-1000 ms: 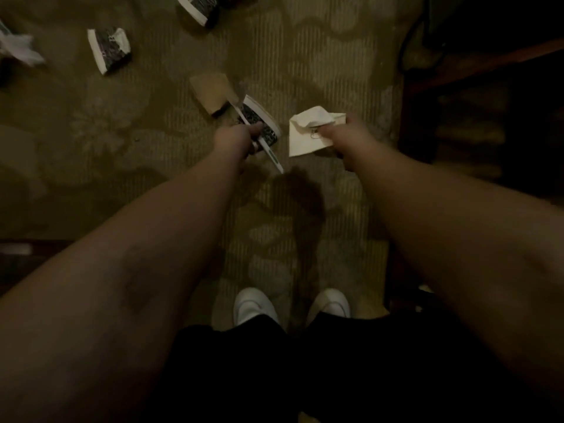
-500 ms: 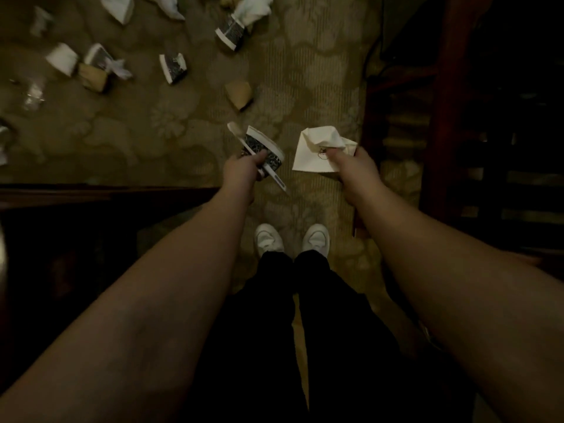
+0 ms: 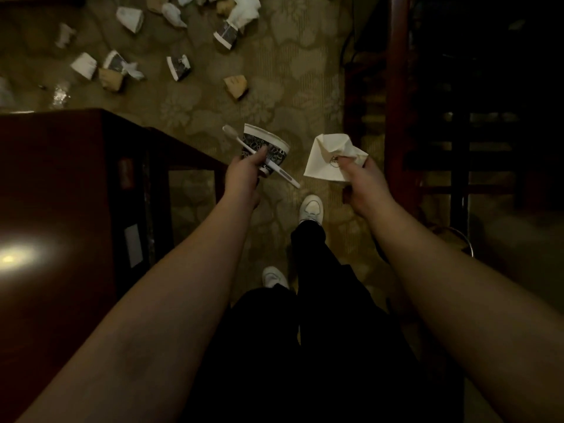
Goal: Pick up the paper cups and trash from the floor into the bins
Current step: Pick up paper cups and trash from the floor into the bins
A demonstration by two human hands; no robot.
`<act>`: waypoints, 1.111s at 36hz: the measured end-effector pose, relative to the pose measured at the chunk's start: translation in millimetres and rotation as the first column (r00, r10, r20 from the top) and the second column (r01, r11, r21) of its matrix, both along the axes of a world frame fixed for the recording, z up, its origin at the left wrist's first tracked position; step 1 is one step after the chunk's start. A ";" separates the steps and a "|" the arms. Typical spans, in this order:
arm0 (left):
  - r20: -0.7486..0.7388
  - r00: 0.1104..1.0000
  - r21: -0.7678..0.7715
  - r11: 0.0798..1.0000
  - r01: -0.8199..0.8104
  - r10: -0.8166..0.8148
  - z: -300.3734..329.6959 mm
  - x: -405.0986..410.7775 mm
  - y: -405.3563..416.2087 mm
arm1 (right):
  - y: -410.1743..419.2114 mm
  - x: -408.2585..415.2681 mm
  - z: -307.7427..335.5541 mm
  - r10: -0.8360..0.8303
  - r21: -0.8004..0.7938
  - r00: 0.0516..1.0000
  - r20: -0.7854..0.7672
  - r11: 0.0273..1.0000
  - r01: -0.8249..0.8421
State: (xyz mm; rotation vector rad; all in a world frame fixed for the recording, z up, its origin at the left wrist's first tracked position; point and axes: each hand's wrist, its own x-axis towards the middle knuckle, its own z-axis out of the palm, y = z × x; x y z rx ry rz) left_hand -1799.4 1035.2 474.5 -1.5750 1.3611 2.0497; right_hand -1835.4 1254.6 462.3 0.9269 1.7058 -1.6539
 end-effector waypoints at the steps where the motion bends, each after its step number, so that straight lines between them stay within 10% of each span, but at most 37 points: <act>1: -0.005 1.000 -0.010 1.000 0.011 -0.011 1.5 7.7 2.1 | 4.1 11.3 2.8 0.007 0.015 1.000 -0.006 1.000 -0.007; 27: 0.047 0.944 -0.057 0.942 0.330 -0.328 -28.4 202.9 236.7 | 264.3 291.1 -9.2 -0.175 0.125 0.973 0.152 0.980 0.157; 40: 0.138 0.726 -0.222 0.694 0.685 -0.673 -98.4 207.1 426.7 | 455.6 318.3 -74.8 -0.183 0.240 0.968 0.174 0.961 0.138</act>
